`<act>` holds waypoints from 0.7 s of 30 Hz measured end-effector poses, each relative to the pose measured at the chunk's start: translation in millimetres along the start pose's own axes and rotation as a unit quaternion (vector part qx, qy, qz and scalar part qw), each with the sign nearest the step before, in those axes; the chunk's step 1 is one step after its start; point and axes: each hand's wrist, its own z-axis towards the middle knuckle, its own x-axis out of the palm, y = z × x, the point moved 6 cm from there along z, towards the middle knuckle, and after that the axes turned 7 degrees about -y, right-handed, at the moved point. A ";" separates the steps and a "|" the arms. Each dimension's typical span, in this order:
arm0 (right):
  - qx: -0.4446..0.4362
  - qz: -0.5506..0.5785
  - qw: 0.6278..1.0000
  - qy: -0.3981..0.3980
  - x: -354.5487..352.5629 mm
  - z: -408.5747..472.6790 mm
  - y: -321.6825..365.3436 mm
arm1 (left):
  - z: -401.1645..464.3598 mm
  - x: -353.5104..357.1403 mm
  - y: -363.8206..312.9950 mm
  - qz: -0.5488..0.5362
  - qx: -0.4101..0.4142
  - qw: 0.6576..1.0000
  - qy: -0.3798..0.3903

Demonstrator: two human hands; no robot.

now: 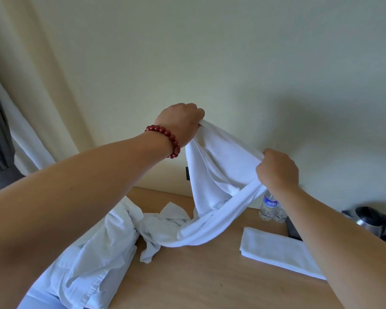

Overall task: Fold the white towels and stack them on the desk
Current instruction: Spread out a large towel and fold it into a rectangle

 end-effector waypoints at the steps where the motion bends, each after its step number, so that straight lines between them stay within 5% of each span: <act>1: 0.011 -0.006 1.000 0.003 0.8 0.6 -8.5 | 1.1 -1.6 5.4 0.009 -0.013 1.000 0.003; 21: 0.066 -0.069 0.994 -0.057 -55.3 39.2 -95.4 | -0.9 10.6 82.4 0.078 -0.098 0.992 -0.024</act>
